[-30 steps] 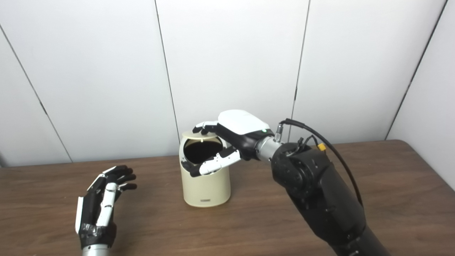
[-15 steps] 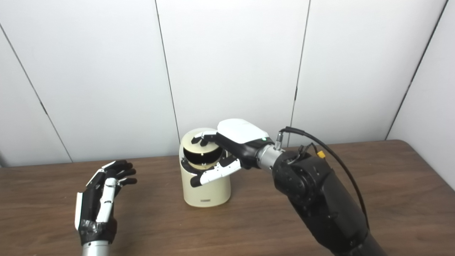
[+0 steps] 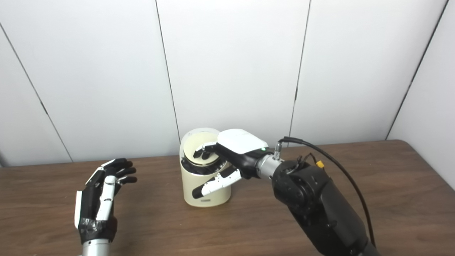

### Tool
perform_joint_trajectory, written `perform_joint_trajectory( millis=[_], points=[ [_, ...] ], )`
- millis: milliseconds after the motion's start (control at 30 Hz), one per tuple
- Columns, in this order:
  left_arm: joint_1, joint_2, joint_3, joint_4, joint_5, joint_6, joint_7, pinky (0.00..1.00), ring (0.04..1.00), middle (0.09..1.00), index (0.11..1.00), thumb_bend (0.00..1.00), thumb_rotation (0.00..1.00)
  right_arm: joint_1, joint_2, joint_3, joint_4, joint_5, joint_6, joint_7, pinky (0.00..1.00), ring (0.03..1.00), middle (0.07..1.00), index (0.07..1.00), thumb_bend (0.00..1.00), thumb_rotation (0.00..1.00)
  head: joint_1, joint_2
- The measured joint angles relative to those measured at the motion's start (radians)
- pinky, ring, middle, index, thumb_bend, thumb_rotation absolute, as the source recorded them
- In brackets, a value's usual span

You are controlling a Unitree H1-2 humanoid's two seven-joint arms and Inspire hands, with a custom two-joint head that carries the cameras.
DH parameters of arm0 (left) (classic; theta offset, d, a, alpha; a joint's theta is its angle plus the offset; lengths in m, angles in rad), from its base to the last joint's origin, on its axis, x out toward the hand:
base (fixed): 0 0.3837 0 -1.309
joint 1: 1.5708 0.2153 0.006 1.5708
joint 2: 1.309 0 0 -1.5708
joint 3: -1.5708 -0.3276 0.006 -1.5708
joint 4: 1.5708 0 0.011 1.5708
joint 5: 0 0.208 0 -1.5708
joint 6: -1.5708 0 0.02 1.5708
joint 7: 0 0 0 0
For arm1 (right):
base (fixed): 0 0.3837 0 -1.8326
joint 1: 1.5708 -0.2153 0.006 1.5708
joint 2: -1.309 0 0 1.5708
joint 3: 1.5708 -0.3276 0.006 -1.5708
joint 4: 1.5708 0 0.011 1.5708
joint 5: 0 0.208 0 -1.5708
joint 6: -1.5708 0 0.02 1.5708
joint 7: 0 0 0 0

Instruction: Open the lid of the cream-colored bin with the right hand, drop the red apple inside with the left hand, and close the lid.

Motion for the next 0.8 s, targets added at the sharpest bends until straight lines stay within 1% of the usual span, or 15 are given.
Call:
perform_joint_trajectory(
  millis=[200,433,533,800],
  points=[
    [0.001,-0.003,0.000,-0.005,0.001,0.005,0.001,0.56,0.634,0.650,0.635,0.30,0.53,0.005,0.000,0.005,0.000,-0.023,-0.014,-0.004,0.90,0.831,0.768,0.777,0.88,0.79,0.002,0.005],
    [0.004,-0.003,0.000,-0.015,0.001,0.012,0.002,0.57,0.640,0.654,0.640,0.30,0.55,0.011,0.003,0.005,0.000,-0.026,-0.018,-0.005,0.91,0.839,0.776,0.783,0.88,0.78,-0.002,0.012],
    [0.004,-0.003,0.000,-0.017,0.001,0.014,0.002,0.56,0.641,0.655,0.638,0.30,0.55,0.014,0.003,0.013,0.004,-0.039,-0.026,-0.021,0.91,0.838,0.765,0.787,0.90,0.80,-0.003,0.011],
    [0.004,-0.004,0.000,-0.017,0.002,0.025,0.002,0.56,0.634,0.652,0.637,0.30,0.54,0.039,0.004,0.041,0.012,-0.099,-0.059,-0.077,0.95,0.845,0.761,0.794,0.92,0.80,0.000,0.011]
  ],
)
